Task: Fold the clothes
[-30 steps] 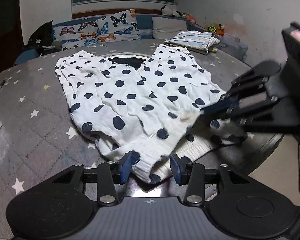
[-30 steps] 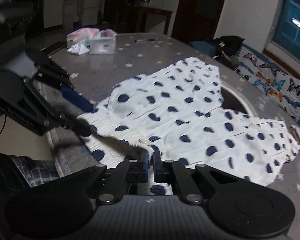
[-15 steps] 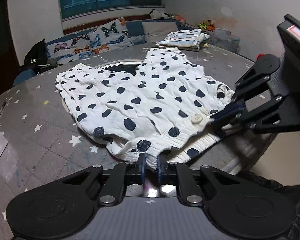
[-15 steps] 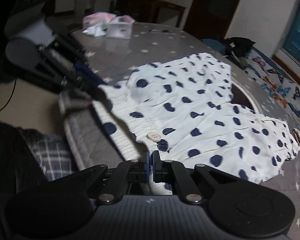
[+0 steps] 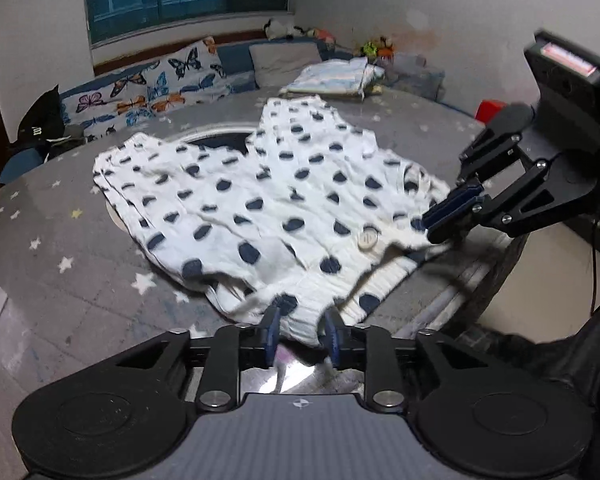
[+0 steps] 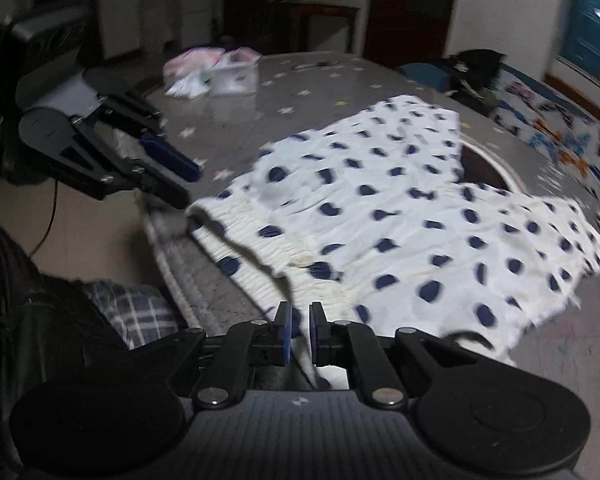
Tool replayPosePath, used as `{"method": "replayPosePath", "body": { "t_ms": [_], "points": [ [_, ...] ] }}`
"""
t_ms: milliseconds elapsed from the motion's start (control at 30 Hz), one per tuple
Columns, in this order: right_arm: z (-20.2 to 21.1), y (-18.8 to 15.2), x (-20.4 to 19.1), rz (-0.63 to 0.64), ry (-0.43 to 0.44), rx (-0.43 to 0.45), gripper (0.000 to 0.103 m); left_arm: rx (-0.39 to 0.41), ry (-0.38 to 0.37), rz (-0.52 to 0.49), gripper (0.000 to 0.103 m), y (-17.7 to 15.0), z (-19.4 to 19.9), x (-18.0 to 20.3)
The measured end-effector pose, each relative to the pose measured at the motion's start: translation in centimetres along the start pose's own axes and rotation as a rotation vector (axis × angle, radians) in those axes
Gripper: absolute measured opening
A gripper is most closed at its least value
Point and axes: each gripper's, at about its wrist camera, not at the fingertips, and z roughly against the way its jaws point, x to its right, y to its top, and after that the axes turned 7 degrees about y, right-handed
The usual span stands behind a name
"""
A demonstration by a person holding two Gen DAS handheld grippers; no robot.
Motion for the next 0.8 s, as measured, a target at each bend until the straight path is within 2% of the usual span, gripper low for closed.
{"method": "replayPosePath", "body": {
  "t_ms": [200,400,600,800],
  "points": [
    [0.7,-1.3,3.0,-0.150,-0.088,0.017,0.009,0.045,-0.031,0.077,0.028,1.8,-0.3,-0.9],
    [-0.5,-2.5,3.8,-0.198,-0.116,-0.018,0.011,0.056,-0.090,0.129,0.024,4.1,-4.7,0.5],
    [0.2,-3.2,4.0,-0.243,-0.119,-0.007,0.017,0.010,-0.135,0.068,0.022,4.8,-9.1,3.1],
    [1.5,-3.1,4.6,-0.270,-0.124,0.027,0.020,-0.014,-0.155,0.039,0.022,4.2,-9.9,3.4]
  ]
}}
